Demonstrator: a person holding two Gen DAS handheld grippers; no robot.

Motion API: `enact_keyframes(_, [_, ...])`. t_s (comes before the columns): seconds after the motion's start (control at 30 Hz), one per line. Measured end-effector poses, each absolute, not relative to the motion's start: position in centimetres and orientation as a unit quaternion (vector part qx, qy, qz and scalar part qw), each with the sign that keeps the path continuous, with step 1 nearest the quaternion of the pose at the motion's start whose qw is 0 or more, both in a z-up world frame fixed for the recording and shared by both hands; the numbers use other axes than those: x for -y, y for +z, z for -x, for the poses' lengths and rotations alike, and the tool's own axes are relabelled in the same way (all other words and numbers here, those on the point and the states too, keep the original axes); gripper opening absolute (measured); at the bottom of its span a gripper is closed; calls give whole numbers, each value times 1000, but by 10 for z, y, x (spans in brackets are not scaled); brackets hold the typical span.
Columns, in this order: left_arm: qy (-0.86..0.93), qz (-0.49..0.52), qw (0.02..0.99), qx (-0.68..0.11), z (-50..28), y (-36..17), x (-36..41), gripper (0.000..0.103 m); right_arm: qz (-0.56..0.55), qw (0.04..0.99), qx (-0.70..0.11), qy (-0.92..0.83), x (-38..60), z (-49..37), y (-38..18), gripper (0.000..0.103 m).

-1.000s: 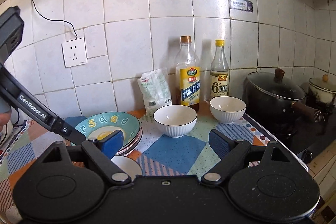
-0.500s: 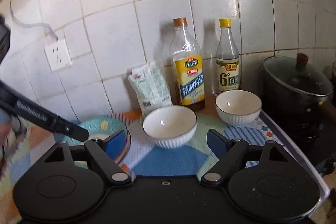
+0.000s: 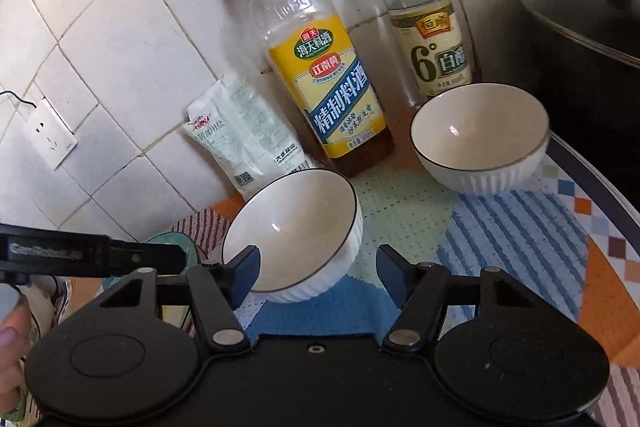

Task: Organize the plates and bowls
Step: 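Move the left gripper to the bowl by the bottles and grip its rim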

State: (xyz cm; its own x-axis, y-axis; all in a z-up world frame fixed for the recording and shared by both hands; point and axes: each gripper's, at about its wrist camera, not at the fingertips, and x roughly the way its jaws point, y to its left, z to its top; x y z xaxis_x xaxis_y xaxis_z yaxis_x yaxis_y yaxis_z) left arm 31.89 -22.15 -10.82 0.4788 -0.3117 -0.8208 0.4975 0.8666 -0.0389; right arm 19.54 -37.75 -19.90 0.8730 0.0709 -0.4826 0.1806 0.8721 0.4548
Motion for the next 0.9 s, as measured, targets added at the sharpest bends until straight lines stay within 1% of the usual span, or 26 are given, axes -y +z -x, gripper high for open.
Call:
enact_keyframes(0.03, [-235, -103, 856, -448, -322, -109, 224, 53, -249, 934, -256, -30, 377, -201, -201, 68])
enact_keyframes(0.07, [-233, -102, 857, -448, -325, -111, 227, 53, -251, 931, -264, -31, 377, -207, -205, 60])
enact_keyframes(0.13, [-231, -106, 856, -449, -331, -114, 232, 53, -251, 925, -284, -31, 375, -216, -212, 51])
enact_keyframes(0.23, [-239, -120, 854, -446, -335, -120, 241, 52, -244, 925, -288, -44, 371, -219, -216, 46])
enact_keyframes(0.27, [-242, -123, 850, -452, -337, -123, 243, 52, -246, 923, -292, -46, 372, -220, -218, 42])
enact_keyframes(0.37, [-234, -126, 833, -485, -340, -135, 249, 50, -253, 919, -299, -46, 376, -222, -223, 39])
enact_keyframes(0.5, [-248, -121, 836, -474, -333, -135, 249, 49, -262, 912, -310, -55, 386, -224, -226, 39])
enact_keyframes(0.53, [-248, -123, 837, -472, -331, -136, 250, 47, -271, 910, -310, -51, 389, -224, -227, 38])
enact_keyframes(0.57, [-248, -124, 838, -470, -331, -137, 251, 40, -280, 908, -308, -47, 392, -224, -229, 37])
enact_keyframes(0.6, [-253, -124, 836, -471, -331, -139, 252, 28, -291, 907, -303, -37, 394, -223, -230, 36])
enact_keyframes(0.63, [-267, -123, 831, -473, -331, -140, 253, 23, -301, 906, -296, -26, 395, -222, -232, 30])
enact_keyframes(0.73, [-271, -136, 834, -461, -329, -143, 253, 19, -296, 911, -288, -20, 394, -222, -232, 30])
enact_keyframes(0.77, [-262, -139, 836, -462, -330, -145, 254, 12, -297, 910, -288, -17, 395, -223, -232, 30])
enact_keyframes(0.9, [-240, -104, 832, -490, -337, -152, 249, 12, -294, 913, -285, -6, 396, -228, -233, 29])
